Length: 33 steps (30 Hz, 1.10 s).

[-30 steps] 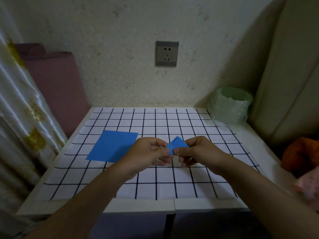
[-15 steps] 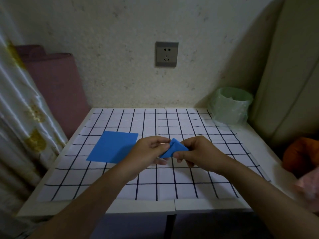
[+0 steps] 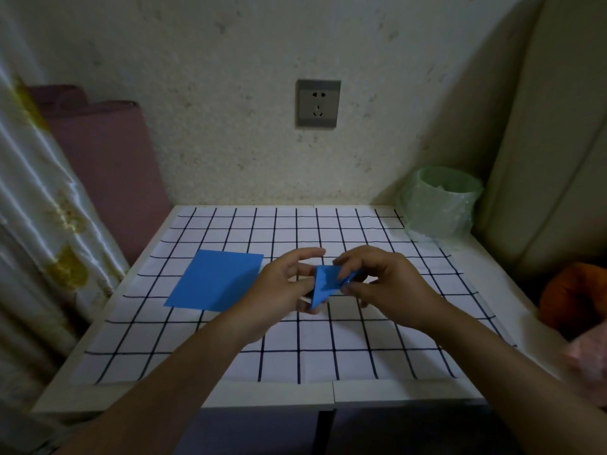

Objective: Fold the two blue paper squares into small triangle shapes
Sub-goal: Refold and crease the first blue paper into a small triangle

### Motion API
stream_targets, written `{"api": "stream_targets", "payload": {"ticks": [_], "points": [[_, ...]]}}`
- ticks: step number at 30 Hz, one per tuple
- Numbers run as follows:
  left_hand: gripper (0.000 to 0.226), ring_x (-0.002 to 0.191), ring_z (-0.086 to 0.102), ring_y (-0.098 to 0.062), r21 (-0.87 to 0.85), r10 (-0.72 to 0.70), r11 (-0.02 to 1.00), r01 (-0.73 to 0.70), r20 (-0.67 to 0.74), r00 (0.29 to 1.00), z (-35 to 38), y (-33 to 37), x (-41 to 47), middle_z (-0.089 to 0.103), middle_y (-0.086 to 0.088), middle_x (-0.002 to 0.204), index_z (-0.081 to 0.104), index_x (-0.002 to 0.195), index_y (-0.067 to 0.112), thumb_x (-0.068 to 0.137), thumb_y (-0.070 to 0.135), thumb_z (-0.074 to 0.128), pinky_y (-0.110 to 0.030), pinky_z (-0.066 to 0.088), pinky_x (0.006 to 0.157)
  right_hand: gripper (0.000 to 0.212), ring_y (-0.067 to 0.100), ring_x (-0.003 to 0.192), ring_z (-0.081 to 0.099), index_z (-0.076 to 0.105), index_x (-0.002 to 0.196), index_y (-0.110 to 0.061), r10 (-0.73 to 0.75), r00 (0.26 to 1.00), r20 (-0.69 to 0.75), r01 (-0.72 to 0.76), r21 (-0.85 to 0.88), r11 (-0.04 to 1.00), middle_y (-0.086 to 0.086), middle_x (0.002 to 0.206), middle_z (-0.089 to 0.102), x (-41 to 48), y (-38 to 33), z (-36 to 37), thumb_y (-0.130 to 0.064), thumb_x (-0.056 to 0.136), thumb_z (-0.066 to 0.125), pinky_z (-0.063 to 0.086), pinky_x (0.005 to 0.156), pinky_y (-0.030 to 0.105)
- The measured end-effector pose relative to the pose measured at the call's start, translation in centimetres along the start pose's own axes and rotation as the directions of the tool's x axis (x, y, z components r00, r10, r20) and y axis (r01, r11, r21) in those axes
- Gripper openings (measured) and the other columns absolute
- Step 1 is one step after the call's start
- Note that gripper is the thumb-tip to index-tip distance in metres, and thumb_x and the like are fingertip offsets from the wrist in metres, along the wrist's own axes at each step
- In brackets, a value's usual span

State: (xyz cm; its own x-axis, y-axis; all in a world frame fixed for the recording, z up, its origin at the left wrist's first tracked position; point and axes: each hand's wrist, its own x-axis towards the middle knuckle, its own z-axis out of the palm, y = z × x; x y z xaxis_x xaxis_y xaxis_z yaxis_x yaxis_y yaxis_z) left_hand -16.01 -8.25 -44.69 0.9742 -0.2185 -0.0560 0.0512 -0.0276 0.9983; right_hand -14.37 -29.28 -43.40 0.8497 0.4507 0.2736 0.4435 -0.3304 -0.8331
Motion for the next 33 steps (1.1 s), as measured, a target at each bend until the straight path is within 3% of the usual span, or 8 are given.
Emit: {"api": "stream_targets", "payload": {"ticks": [8,10,12,16,19,23,29,33], "points": [[0.030,0.087,0.074,-0.019,-0.060,-0.068,0.996,0.064,-0.063,0.996,0.1,0.3,0.0,0.074,0.002,0.098,0.075,0.096,0.031,0.103,0.024,0.047,-0.031,0.059,0.065,0.032,0.017,0.091,0.066,0.073,0.079,-0.021,0.015,1.000,0.000,-0.015,0.091,0.996,-0.008,0.113,0.065,-0.1,0.1,-0.2,0.011,0.079,0.069,0.058,0.061,0.027],[0.025,0.088,0.074,-0.024,-0.126,-0.092,0.988,0.087,-0.031,0.995,-0.1,0.3,0.2,0.075,-0.005,0.099,0.073,0.099,0.024,0.102,0.023,0.048,-0.031,0.058,0.065,0.036,0.018,0.091,0.067,0.073,0.077,-0.024,0.017,1.000,0.001,-0.017,0.112,0.994,-0.007,0.111,0.066,-0.2,0.0,-0.2,0.012,0.079,0.068,0.058,0.062,0.027],[0.019,0.085,0.074,-0.023,-0.128,-0.077,0.989,0.070,-0.048,0.996,-0.1,0.4,0.1,0.076,-0.005,0.095,0.071,0.097,0.032,0.098,0.019,0.057,-0.031,0.058,0.062,0.034,0.019,0.090,0.067,0.073,0.078,-0.021,0.014,1.000,0.004,-0.014,0.115,0.993,-0.007,0.109,0.066,-0.2,0.0,-0.1,0.013,0.078,0.068,0.059,0.062,0.028],[0.035,0.080,0.071,-0.007,0.214,0.137,0.971,-0.106,-0.134,0.981,0.1,-0.2,0.0,0.075,0.005,0.096,0.074,0.096,0.039,0.097,0.010,0.055,-0.024,0.057,0.057,0.025,0.021,0.086,0.066,0.074,0.082,-0.013,0.016,1.000,0.000,-0.016,0.110,0.994,-0.002,0.104,0.069,-0.1,0.1,0.0,0.011,0.080,0.068,0.059,0.063,0.030],[0.047,0.085,0.067,-0.003,0.351,0.352,0.899,-0.261,-0.225,0.909,0.4,-0.6,-0.3,0.066,0.018,0.112,0.063,0.112,0.047,0.097,0.006,0.047,-0.022,0.057,0.058,0.018,0.019,0.084,0.066,0.073,0.086,-0.013,0.033,0.999,0.001,-0.033,0.093,0.995,0.001,0.099,0.070,0.0,0.3,0.1,0.005,0.083,0.068,0.059,0.063,0.029],[0.030,0.105,0.058,0.000,0.573,0.603,0.686,-0.448,-0.102,0.791,-0.1,-0.6,0.0,0.060,0.020,0.115,0.070,0.112,0.033,0.094,0.011,0.060,-0.010,0.050,0.073,0.016,0.019,0.082,0.066,0.072,0.087,-0.014,0.052,0.999,0.009,-0.052,0.090,0.995,0.002,0.098,0.070,0.1,0.6,0.3,0.002,0.085,0.069,0.059,0.062,0.029],[0.030,0.102,0.056,0.010,0.602,0.484,0.705,-0.374,-0.024,0.875,0.0,-1.8,0.4,0.061,0.023,0.110,0.072,0.115,0.028,0.086,0.021,0.072,-0.006,0.047,0.084,0.015,0.018,0.080,0.067,0.072,0.088,-0.013,0.059,0.998,0.036,-0.062,0.109,0.992,0.001,0.098,0.071,0.1,0.6,0.6,0.001,0.086,0.068,0.059,0.061,0.031],[0.041,0.099,0.057,0.010,0.587,0.420,0.745,-0.317,-0.044,0.907,0.0,-1.7,0.4,0.061,0.033,0.105,0.068,0.117,0.036,0.080,0.023,0.076,-0.006,0.049,0.077,0.018,0.021,0.082,0.069,0.071,0.089,-0.014,0.086,0.996,0.040,-0.091,0.133,0.987,0.002,0.095,0.073,0.1,0.4,0.6,0.004,0.087,0.066,0.058,0.062,0.029]]}}
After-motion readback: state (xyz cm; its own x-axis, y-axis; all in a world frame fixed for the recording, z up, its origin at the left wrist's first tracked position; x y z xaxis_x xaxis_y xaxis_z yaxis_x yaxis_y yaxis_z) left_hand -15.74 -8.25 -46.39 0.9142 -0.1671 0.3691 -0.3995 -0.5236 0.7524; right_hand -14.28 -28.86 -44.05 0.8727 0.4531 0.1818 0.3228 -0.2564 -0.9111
